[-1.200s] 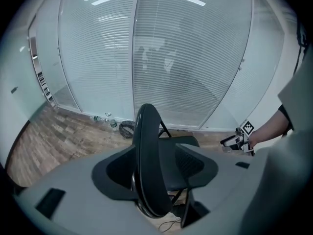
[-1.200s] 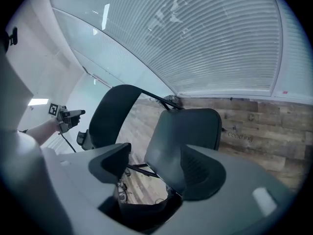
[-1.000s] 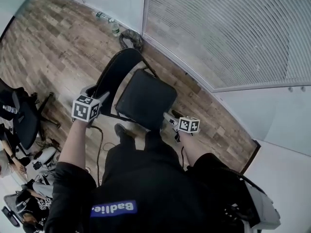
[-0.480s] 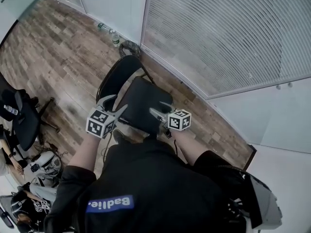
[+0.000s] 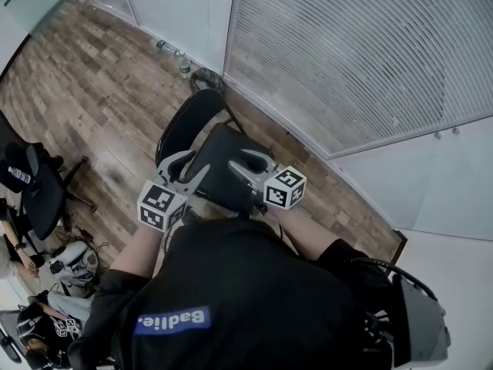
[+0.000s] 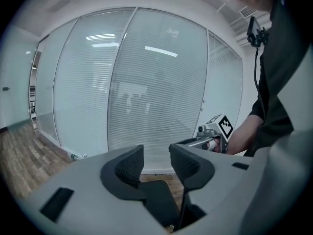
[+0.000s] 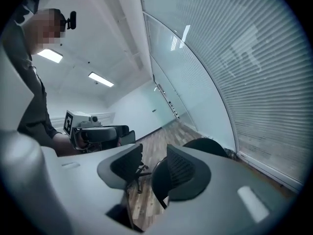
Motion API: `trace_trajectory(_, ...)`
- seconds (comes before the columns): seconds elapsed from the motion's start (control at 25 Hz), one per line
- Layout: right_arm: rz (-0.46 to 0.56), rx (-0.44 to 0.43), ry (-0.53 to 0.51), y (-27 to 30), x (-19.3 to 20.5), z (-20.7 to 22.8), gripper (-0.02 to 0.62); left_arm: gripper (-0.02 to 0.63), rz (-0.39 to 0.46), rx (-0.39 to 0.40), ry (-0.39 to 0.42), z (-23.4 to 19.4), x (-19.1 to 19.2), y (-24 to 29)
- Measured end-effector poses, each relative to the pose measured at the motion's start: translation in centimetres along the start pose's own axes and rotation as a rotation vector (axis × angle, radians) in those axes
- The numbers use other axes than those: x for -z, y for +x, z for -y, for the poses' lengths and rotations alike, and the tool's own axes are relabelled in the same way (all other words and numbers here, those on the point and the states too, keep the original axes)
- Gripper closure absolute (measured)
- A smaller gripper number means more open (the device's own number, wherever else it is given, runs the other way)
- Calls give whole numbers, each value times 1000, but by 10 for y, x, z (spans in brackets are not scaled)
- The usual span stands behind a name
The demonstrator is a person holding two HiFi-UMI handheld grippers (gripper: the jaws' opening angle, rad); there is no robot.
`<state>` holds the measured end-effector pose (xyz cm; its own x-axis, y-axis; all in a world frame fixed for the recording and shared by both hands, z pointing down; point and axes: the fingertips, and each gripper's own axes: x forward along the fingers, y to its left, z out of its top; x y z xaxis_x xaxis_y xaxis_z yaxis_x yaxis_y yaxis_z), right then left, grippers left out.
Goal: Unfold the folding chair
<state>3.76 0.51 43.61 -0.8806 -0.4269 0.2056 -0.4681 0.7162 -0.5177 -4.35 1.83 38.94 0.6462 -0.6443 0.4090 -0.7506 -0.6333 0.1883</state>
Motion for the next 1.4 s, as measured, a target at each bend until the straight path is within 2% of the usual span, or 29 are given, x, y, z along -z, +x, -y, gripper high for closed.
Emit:
trace_trajectory(0.2, 53, -33, -66, -2, -34, -30, 476, 481, 92, -5, 31, 11, -28, -12)
trace_trajectory(0.36, 95, -63, -126, 0, -60, -52, 514, 530, 115, 3, 40, 20, -47, -16)
trace_trajectory(0.48, 121, -81, -177, 1, -78, -65, 542, 558, 163, -13, 51, 21, -68, -18)
trace_trajectory(0.64, 143, -95, -213, 1, -96, -74, 566, 581, 172, 8, 47, 25, -74, -16)
trace_trajectory(0.76, 164, -105, -222, 0, -105, -81, 575, 590, 200, 10, 46, 28, -83, -19)
trace_trajectory(1.04, 181, -134, -324, -4, -113, -99, 591, 600, 216, -8, 46, 29, -96, -21)
trace_trajectory(1.4, 184, -139, -326, -7, -110, -97, 594, 600, 219, 9, 22, 33, -87, -21)
